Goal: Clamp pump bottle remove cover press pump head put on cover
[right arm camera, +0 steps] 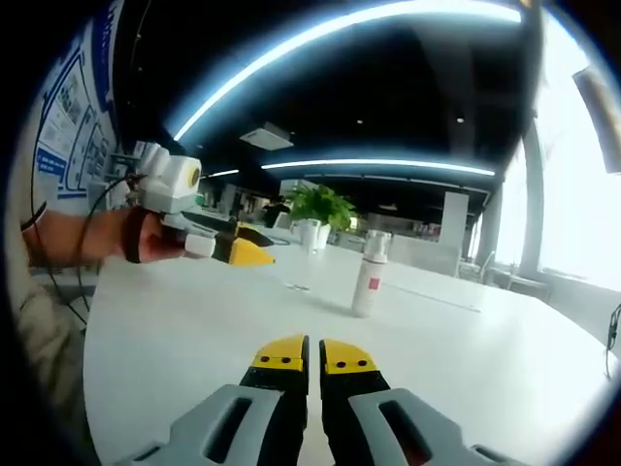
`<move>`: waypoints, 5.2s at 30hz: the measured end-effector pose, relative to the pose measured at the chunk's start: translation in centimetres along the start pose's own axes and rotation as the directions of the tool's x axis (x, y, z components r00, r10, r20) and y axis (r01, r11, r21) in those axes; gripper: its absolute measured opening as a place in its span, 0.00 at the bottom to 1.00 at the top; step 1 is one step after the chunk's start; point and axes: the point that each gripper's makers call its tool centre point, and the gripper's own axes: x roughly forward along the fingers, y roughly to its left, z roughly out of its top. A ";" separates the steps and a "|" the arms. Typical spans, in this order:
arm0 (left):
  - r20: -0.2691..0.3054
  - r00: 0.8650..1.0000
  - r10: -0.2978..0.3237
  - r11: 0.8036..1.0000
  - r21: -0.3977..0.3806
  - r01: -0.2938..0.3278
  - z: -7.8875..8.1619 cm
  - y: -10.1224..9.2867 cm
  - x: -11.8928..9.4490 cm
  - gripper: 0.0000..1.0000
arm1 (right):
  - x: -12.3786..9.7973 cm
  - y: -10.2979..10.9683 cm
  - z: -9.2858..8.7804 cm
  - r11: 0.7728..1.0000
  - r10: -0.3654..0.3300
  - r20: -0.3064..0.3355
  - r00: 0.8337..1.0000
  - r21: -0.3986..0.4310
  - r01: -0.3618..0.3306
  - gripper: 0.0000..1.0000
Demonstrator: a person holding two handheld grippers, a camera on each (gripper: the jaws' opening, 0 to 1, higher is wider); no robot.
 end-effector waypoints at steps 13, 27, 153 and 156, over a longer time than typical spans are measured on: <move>-0.032 0.999 -0.006 1.000 -0.020 0.005 0.0 -0.8 4.8 0.30 | 0.0 0.3 0.1 1.000 0.007 0.004 1.000 -0.007 -0.007 0.00; -0.044 0.999 -0.018 0.997 -0.078 0.014 0.0 -1.0 9.2 0.34 | 0.0 0.1 0.1 1.000 -0.003 0.005 1.000 -0.016 0.003 0.00; 0.046 0.996 -0.079 0.986 -0.141 0.085 2.9 -1.7 1.4 0.14 | 0.3 0.3 -0.5 0.998 -0.005 -0.032 0.999 -0.067 0.002 0.00; 0.054 0.994 -0.100 0.984 -0.145 0.107 2.5 -2.2 0.6 0.14 | 0.3 0.3 -0.6 0.998 -0.005 -0.034 0.999 -0.067 0.003 0.00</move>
